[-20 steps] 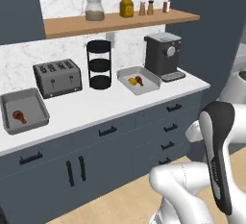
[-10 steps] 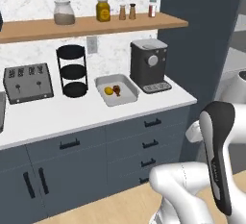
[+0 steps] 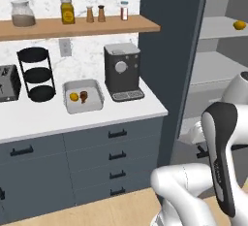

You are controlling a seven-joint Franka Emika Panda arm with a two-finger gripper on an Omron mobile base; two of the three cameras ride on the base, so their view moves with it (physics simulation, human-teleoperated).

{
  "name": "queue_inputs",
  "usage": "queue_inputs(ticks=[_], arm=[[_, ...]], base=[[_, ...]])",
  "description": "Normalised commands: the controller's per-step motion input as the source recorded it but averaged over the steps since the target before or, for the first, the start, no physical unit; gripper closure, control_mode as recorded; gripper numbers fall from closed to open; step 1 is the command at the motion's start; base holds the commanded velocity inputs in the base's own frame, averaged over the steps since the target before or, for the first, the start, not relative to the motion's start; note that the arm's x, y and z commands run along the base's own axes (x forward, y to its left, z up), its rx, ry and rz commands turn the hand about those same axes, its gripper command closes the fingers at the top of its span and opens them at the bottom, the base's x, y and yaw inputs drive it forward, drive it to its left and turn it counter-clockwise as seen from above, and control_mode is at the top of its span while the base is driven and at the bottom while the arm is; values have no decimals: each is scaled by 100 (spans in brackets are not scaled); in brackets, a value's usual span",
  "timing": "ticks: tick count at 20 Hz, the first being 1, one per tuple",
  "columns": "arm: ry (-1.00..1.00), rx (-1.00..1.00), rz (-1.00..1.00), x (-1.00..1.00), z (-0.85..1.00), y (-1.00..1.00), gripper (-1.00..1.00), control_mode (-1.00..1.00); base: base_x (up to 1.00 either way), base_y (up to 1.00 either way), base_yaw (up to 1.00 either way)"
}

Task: Place one lemon and one chicken drumstick in each tupperware on the nearby counter, to pack two identical lunches.

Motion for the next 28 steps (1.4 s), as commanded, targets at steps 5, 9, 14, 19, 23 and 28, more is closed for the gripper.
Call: queue_inputs(ticks=[5,9,14,19,23,28], arm=[[0,0,0,0,0,0,-100,100],[0,0,0,0,0,0,-100,100],[0,0,0,0,0,0,-100,100],[0,0,0,0,0,0,-100,100],[0,0,0,0,0,0,-100,100],[0,0,0,0,0,0,-100,100]], base=[[0,-96,1],[39,-43,-3],[47,-11,-19],[-13,-56,-8],[9,-47,0],[32,-60,3]])
